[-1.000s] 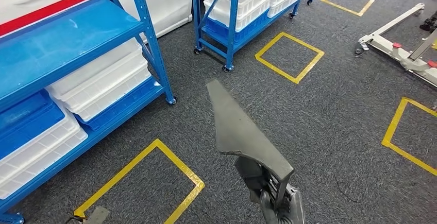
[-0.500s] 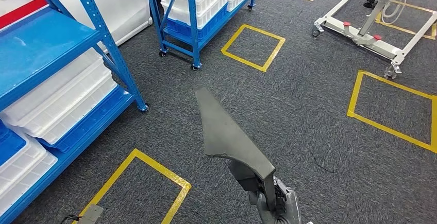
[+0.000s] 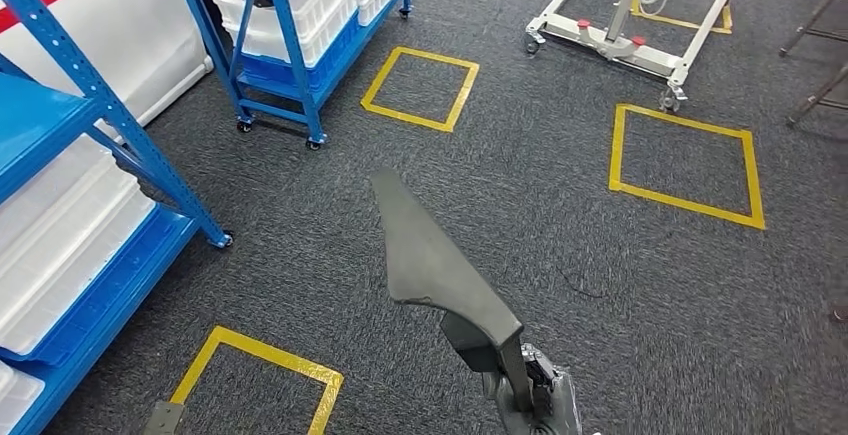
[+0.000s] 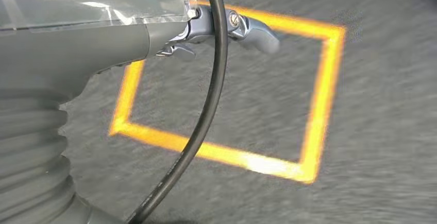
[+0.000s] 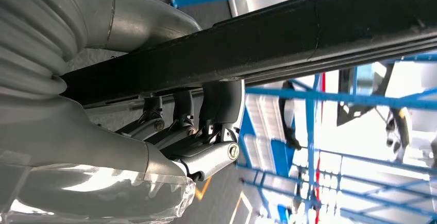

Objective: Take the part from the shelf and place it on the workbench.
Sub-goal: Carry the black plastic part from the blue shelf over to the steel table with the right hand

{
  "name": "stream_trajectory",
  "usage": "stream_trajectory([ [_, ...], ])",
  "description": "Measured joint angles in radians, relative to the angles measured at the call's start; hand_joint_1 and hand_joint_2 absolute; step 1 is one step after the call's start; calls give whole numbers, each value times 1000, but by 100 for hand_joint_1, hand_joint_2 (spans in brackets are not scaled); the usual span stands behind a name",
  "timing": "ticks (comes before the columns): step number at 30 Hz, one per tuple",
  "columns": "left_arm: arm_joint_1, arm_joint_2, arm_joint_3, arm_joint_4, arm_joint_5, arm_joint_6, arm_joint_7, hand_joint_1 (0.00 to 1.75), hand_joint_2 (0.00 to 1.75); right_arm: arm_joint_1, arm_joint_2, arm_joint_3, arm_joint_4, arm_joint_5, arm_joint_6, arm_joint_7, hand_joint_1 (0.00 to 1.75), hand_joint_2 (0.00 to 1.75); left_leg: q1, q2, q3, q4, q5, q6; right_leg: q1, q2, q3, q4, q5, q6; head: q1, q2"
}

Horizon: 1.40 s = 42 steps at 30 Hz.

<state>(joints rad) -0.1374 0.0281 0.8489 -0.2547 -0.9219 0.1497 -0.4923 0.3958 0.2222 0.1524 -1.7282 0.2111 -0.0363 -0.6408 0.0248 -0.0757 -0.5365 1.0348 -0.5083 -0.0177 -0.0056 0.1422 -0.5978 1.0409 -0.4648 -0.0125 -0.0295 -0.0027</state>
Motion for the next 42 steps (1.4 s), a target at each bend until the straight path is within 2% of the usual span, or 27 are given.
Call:
stream_trajectory([
  [1,6,-6,7,0,-3,0,19,0,175,4,0,2,-1,3,-6,0,175,175,-1,12,1,0,2,8,-2,12,-3,-2,3,7,0,0],
  [2,13,-11,12,1,-6,1,37,0,175,8,-1,3,-2,7,-14,-1,175,175,-3,26,3,-3,4,15,-3,7,-6,1,2,12,0,0],
  [4,29,-22,22,2,-10,4,55,0,175,9,-4,8,-6,16,-30,-1,175,175,-3,54,5,-10,10,29,0,-49,-30,49,-29,20,0,0],
  [6,46,-28,31,4,-8,3,53,0,175,3,-9,14,-9,29,-46,-1,175,175,-8,84,4,-11,10,37,2,-116,-87,165,-90,25,0,0],
  [8,48,-30,39,4,-8,-3,47,0,175,-2,-16,21,-9,46,-63,4,175,175,-13,113,3,-11,8,39,0,-134,-133,259,-122,26,0,0],
  [9,43,-31,42,4,-8,-6,45,0,175,-5,-21,25,-9,55,-70,7,175,175,-14,126,3,-11,8,40,0,-137,-132,258,-111,24,0,0],
  [11,28,-33,45,4,-9,-10,44,0,175,-11,-30,33,-12,68,-79,14,175,175,-17,148,7,-11,5,39,6,-157,-72,151,-51,13,0,0],
  [13,19,-38,46,4,-9,-12,44,0,175,-20,-36,41,-17,73,-83,15,175,175,-19,169,13,-12,1,35,22,-209,-5,27,-14,-6,0,0],
  [14,17,-39,47,4,-9,-13,44,0,175,-23,-38,45,-20,74,-84,15,175,175,-19,179,15,-12,-2,31,29,-226,10,-3,-10,-14,0,0],
  [15,16,-41,47,4,-9,-14,44,0,175,-26,-40,47,-22,75,-86,15,175,175,-19,191,18,-14,-3,27,35,-229,12,-12,-13,-18,0,0],
  [17,13,-44,47,4,-9,-15,42,0,175,-26,-43,49,-25,76,-90,16,175,175,-18,210,25,-20,-7,18,32,-201,13,-23,-5,-26,0,0],
  [18,10,-46,47,4,-9,-15,39,0,175,-26,-45,50,-25,77,-93,16,175,175,-18,198,26,-15,-13,14,28,-188,18,-33,1,-30,0,0],
  [19,8,-47,48,4,-7,-16,35,0,175,-27,-46,52,-27,80,-97,16,175,175,-16,173,20,5,-29,9,24,-176,24,-44,6,-33,0,0],
  [21,6,-47,50,4,-3,-20,29,0,175,-31,-48,59,-28,90,-115,17,175,175,-13,109,-28,109,-86,3,19,-149,29,-52,12,-38,0,0],
  [23,8,-47,53,4,-4,-23,29,0,175,-33,-51,63,-28,103,-141,21,175,175,-12,85,-91,230,-127,-1,18,-118,27,-47,11,-40,0,0],
  [24,8,-47,53,4,-6,-24,30,0,175,-32,-53,63,-29,107,-152,23,175,175,-11,82,-107,251,-120,-3,18,-102,27,-43,9,-39,0,0],
  [25,8,-47,53,4,-9,-25,31,0,175,-30,-56,63,-29,111,-162,25,175,175,-9,79,-102,228,-91,-5,17,-86,26,-38,7,-37,0,0],
  [26,8,-47,53,4,-10,-25,31,0,175,-29,-58,63,-29,113,-170,27,175,175,-6,69,-79,169,-49,-7,15,-70,26,-31,4,-34,0,0],
  [28,10,-48,53,5,-11,-24,32,0,175,-26,-62,62,-32,119,-184,29,175,175,0,21,-29,50,2,-8,11,-39,19,-13,-5,-23,0,0],
  [30,14,-48,53,5,-10,-23,34,0,175,-22,-64,61,-34,127,-194,30,175,175,-1,-6,-12,9,3,0,8,-13,7,-2,-7,-10,0,0],
  [32,14,-50,54,5,-10,-22,35,0,175,-13,-66,60,-36,135,-200,31,175,175,-4,15,-10,3,9,14,5,2,-1,-2,-3,2,0,0],
  [34,13,-51,54,5,-11,-22,35,0,175,-6,-68,59,-39,141,-203,31,175,175,-4,40,-6,-6,16,29,7,-45,-17,27,-22,11,0,0],
  [36,18,-52,54,5,-14,-22,37,0,175,-5,-69,59,-41,145,-206,31,175,175,-7,68,-5,-11,18,38,7,-114,-68,127,-77,17,0,0],
  [38,25,-52,54,5,-18,-22,44,0,175,-4,-69,59,-41,151,-214,30,175,175,-11,100,-5,-11,15,41,3,-133,-129,245,-122,22,0,0],
  [39,27,-53,54,5,-20,-22,47,0,175,-2,-70,59,-41,156,-220,30,175,175,-12,115,-5,-11,13,41,2,-136,-142,267,-120,23,0,0],
  [40,27,-54,54,5,-21,-22,50,0,175,0,-70,59,-41,162,-226,30,175,175,-13,129,-3,-11,11,41,1,-139,-134,250,-101,21,0,0],
  [42,27,-56,54,5,-21,-22,51,0,175,1,-70,59,-42,172,-238,29,175,175,-14,153,5,-11,5,38,6,-164,-68,124,-37,13,0,0],
])
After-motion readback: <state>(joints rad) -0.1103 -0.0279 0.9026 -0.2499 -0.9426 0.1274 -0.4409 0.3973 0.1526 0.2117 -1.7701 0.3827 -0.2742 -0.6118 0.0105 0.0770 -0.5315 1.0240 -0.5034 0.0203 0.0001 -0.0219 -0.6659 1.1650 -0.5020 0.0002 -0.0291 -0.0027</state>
